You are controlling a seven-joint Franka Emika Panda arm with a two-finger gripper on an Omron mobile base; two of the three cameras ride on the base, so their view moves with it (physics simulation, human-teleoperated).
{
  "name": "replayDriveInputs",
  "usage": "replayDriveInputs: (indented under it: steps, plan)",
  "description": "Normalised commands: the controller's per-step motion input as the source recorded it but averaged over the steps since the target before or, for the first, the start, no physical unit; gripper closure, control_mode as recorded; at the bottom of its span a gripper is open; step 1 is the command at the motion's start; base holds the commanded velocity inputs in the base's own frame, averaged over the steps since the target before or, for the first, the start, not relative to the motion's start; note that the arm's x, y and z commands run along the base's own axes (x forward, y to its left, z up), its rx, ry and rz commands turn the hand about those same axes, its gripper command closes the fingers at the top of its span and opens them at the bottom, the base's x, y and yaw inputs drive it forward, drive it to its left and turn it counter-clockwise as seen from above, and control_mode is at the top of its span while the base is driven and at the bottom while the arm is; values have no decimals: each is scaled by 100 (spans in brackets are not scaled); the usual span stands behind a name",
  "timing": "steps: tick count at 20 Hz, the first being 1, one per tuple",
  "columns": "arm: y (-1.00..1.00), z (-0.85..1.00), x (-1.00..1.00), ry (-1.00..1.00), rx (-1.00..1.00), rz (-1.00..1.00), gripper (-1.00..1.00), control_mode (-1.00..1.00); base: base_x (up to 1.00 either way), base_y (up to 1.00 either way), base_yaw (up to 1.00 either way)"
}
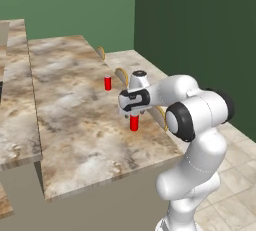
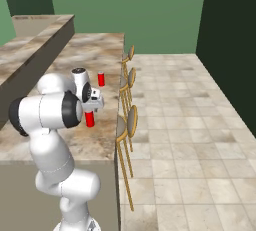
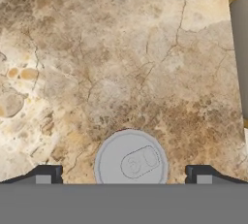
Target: Four empty soda cans are scattered around the kitchen. Gather all the cans and cluster them next to the stove for recycling.
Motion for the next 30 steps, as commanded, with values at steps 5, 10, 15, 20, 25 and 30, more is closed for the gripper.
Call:
replayDriveInputs:
  steps: [5, 10, 15, 20, 25, 30]
  plan:
    - [0, -19, 4, 0, 0, -3, -100, -100, 0, 0, 0]
    - [0, -17, 11, 0, 0, -1, -100, -100, 0, 0, 0]
    - [-4, -4, -8, 0, 0, -6, -100, -100, 0, 0, 0]
    - [-2, 0, -5, 0, 0, -9, -100, -100, 0, 0, 0]
    - [1, -7, 0, 2, 0, -8, -100, -100, 0, 0, 0]
    - [10, -12, 3, 6, 1, -5, 100, -100, 0, 0, 0]
